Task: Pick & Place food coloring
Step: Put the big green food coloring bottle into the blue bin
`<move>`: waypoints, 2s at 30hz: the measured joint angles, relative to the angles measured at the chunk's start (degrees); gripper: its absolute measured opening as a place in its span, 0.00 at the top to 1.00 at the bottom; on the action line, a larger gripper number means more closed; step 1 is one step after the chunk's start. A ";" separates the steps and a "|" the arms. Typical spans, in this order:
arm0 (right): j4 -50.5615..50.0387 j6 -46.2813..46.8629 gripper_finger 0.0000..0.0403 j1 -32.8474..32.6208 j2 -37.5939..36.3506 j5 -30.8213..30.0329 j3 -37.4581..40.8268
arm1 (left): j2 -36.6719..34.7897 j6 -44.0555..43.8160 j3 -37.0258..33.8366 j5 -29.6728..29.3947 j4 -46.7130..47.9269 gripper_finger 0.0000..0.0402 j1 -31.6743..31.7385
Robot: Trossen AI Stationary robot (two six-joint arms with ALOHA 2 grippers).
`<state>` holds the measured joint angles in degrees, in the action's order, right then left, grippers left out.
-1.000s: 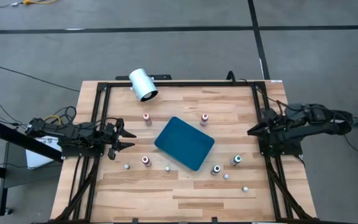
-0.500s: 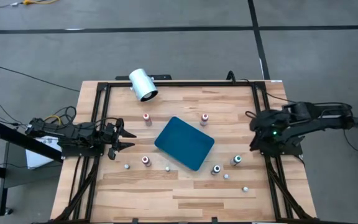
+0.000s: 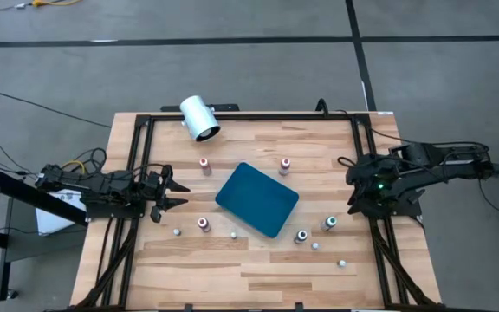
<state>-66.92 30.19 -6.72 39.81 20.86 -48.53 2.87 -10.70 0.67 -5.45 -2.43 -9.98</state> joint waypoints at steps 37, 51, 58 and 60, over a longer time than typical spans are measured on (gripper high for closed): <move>5.94 1.31 0.63 -21.60 19.31 -15.32 0.07 | 0.00 0.00 0.00 0.07 0.22 0.59 -0.02; 6.46 1.81 0.65 -23.17 30.30 -22.53 0.07 | 0.00 0.00 0.00 0.07 0.30 0.59 0.00; 11.03 1.31 0.66 -23.17 32.62 -22.53 0.07 | 0.00 -0.02 0.00 0.07 0.32 0.59 0.00; 11.05 1.33 0.66 -23.17 32.69 -22.51 0.07 | 0.00 -0.02 0.00 0.07 0.32 0.59 -0.01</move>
<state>-55.86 31.52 -29.89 72.50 -1.65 -48.47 2.87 -10.72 0.67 -5.39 -2.11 -9.99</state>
